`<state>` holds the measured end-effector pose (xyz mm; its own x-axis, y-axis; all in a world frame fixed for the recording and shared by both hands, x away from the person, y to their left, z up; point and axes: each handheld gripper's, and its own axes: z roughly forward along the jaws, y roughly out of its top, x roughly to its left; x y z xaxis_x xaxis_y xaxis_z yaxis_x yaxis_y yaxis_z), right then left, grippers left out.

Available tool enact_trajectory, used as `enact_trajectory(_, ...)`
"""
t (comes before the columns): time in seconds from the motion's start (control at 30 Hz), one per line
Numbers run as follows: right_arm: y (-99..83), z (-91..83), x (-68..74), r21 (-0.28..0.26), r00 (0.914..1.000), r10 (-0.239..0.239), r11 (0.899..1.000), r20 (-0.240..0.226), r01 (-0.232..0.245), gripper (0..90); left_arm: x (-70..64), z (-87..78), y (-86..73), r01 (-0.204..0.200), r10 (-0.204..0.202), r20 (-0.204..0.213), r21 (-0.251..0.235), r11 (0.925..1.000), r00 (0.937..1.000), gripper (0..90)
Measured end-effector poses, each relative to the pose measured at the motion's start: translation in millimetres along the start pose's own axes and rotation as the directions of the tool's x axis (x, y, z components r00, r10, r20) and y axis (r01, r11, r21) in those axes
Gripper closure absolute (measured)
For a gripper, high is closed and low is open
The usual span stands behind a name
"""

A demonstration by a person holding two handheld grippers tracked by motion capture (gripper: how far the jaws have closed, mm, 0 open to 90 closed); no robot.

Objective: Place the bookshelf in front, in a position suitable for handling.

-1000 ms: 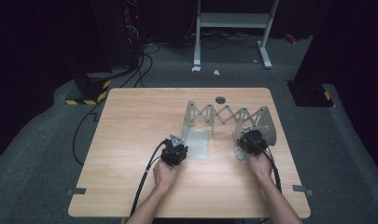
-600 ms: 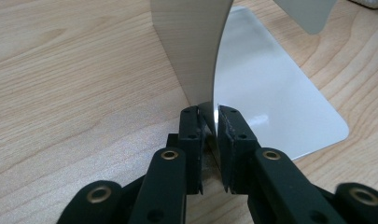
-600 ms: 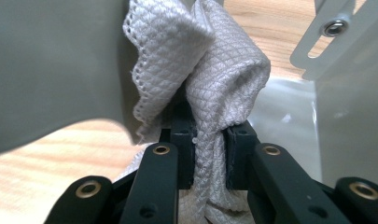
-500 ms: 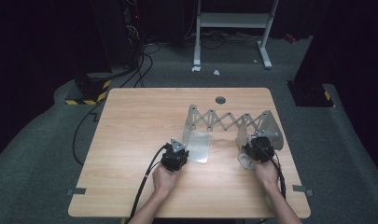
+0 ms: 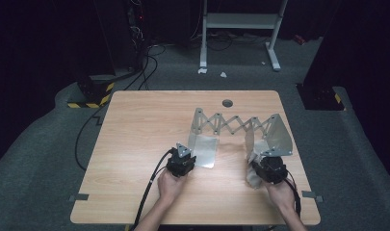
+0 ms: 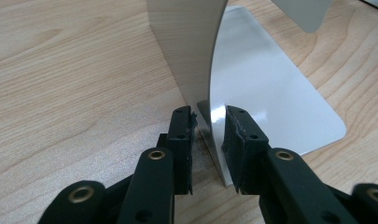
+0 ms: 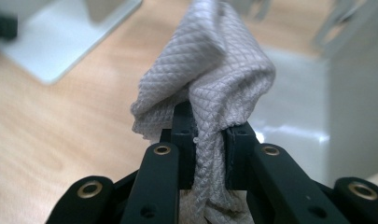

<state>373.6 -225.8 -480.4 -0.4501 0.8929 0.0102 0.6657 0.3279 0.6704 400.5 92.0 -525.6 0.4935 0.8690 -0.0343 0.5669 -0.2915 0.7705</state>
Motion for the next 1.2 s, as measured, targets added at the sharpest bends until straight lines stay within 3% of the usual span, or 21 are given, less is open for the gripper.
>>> enact_trajectory(0.17,-2.0,11.9,15.9,0.02,0.998,-0.033,0.999,-0.054,0.035,78.2,-0.3,0.1,0.0,-0.001,0.001,-0.001,0.0,1.0,1.0,70.8)
enact_trajectory(0.2,3.7,17.4,30.0,0.018,0.9944,-0.071,0.997,-0.078,0.072,78.1,-0.3,0.1,0.0,0.0,0.0,0.001,0.0,1.0,1.0,70.9)
enact_trajectory(0.3,13.8,22.3,38.4,-0.004,0.9935,-0.084,0.996,-0.077,0.084,78.0,-0.5,0.3,0.1,-0.003,0.003,0.004,-0.002,1.0,1.0,72.3)
enact_trajectory(0.4,41.1,35.1,44.3,-0.058,0.9986,-0.037,0.998,-0.037,0.035,78.0,-0.5,0.3,0.1,-0.003,0.003,0.004,-0.001,1.0,1.0,72.9)
enact_trajectory(0.43,41.1,35.1,44.3,-0.058,0.9986,-0.037,0.998,-0.037,0.035,78.0,-0.5,0.3,0.1,-0.003,0.003,0.004,-0.001,1.0,1.0,72.9)
enact_trajectory(0.5,58.2,44.6,47.1,-0.078,0.9998,-0.02,0.997,0.006,0.021,77.9,-0.4,0.3,0.1,-0.002,0.002,0.005,-0.001,1.0,1.0,72.9)
enact_trajectory(0.57,70.0,53.2,47.1,-0.081,0.9992,0.001,0.997,0.039,0.002,77.9,-0.4,0.3,0.1,0.0,0.0,0.007,-0.001,1.0,1.0,72.9)
enact_trajectory(0.6,80.5,62.7,43.9,-0.075,0.9977,0.04,0.997,0.054,-0.036,77.4,-0.3,0.2,0.1,-0.001,0.001,0.006,-0.001,1.0,1.0,73.0)
enact_trajectory(0.73,92.3,70.4,40.6,-0.075,0.9944,0.078,0.995,0.071,-0.073,76.7,-0.1,0.2,0.1,0.001,-0.001,0.008,0.0,1.0,1.0,72.9)
enact_trajectory(0.9,108.6,60.1,39.8,-0.112,0.9938,0.088,0.99,0.068,-0.08,76.8,0.2,0.1,0.1,0.002,-0.002,0.01,0.001,1.0,0.9999,73.0)
enact_trajectory(1.0,132.7,36.7,37.7,-0.19,0.9937,0.088,0.979,0.07,-0.073,76.9,0.2,0.1,0.1,0.001,-0.001,0.01,0.001,1.0,0.9999,73.0)
enact_trajectory(1.13,146.4,24.0,38.9,-0.224,0.9945,0.078,0.973,0.071,-0.06,77.0,-0.1,0.1,0.0,0.001,-0.001,0.011,0.0,1.0,0.9999,73.0)
enact_trajectory(1.2,146.1,30.7,43.5,-0.2,0.9955,0.055,0.979,0.076,-0.039,77.0,-0.4,0.0,-0.1,0.0,0.0,0.012,-0.001,1.0,0.9999,72.8)
